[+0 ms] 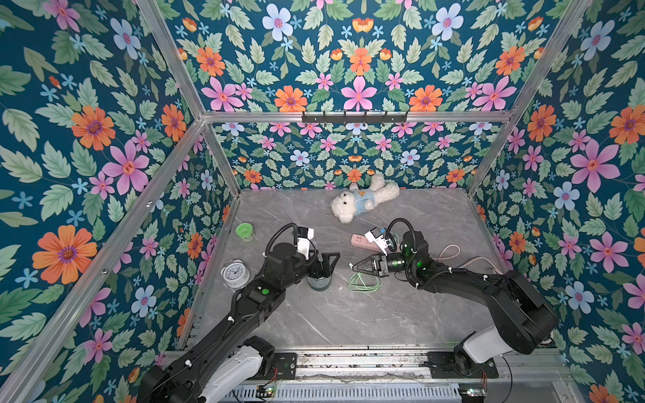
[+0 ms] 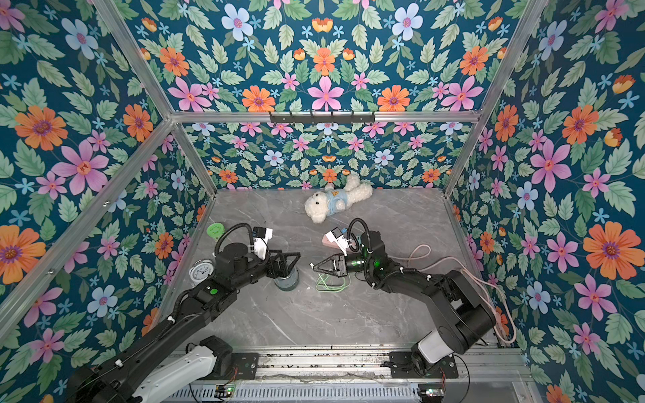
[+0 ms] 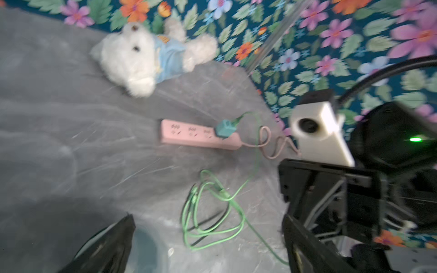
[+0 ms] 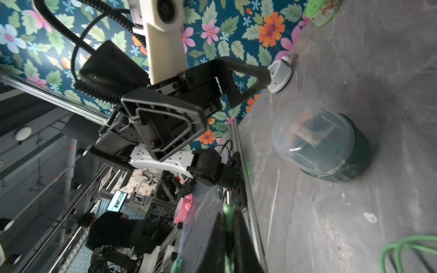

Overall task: Charge the cordless meat grinders
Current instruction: Pick up the charging cable from the center of the board, then pick up the cordless meat grinder at the center of the board.

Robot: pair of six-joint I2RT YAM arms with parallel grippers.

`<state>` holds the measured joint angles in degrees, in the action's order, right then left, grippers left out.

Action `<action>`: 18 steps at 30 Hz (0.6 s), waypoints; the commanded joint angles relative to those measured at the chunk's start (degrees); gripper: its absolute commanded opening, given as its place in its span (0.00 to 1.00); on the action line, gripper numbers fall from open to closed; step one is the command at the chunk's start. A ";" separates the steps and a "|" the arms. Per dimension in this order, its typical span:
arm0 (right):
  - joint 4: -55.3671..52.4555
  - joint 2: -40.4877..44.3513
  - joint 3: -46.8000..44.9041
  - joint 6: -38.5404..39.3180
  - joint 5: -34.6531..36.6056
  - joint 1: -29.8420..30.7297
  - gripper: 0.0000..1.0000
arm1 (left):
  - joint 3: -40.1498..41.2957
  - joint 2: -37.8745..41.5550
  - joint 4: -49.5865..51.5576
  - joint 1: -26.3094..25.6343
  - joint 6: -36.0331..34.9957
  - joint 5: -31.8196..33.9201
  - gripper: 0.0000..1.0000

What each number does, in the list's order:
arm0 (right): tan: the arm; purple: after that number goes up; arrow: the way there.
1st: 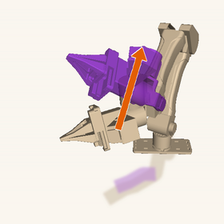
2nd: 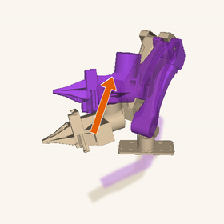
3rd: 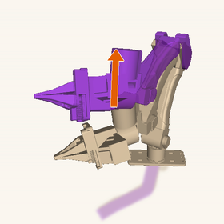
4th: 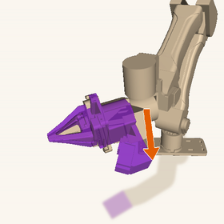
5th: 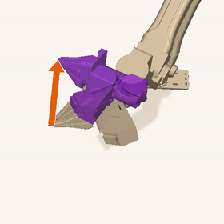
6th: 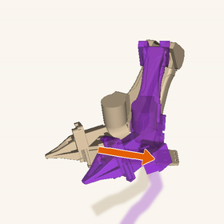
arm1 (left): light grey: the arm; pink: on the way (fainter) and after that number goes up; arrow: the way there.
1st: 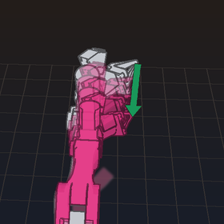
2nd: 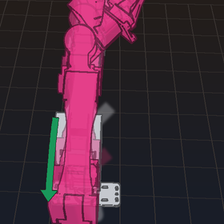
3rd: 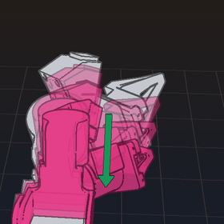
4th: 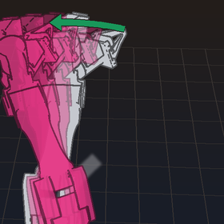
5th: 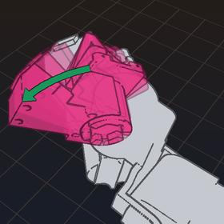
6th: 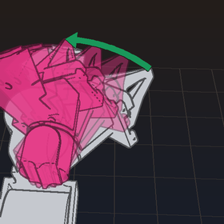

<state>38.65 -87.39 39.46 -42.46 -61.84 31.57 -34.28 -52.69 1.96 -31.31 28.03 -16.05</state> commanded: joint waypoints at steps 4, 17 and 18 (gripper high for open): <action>-12.40 -0.44 0.37 6.91 1.16 -0.20 0.02 | 3.26 -0.06 9.20 -1.50 1.44 10.77 0.99; -8.52 -5.36 0.07 4.93 0.21 -0.24 0.02 | 7.39 -2.65 9.16 -5.03 2.01 15.68 0.99; -8.32 -5.61 0.09 4.93 0.17 -0.20 0.02 | 7.75 -2.96 8.47 -5.56 2.21 15.89 0.99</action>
<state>27.88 -92.53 39.55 -37.19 -60.93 31.33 -27.18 -55.13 11.68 -36.23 29.28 -2.57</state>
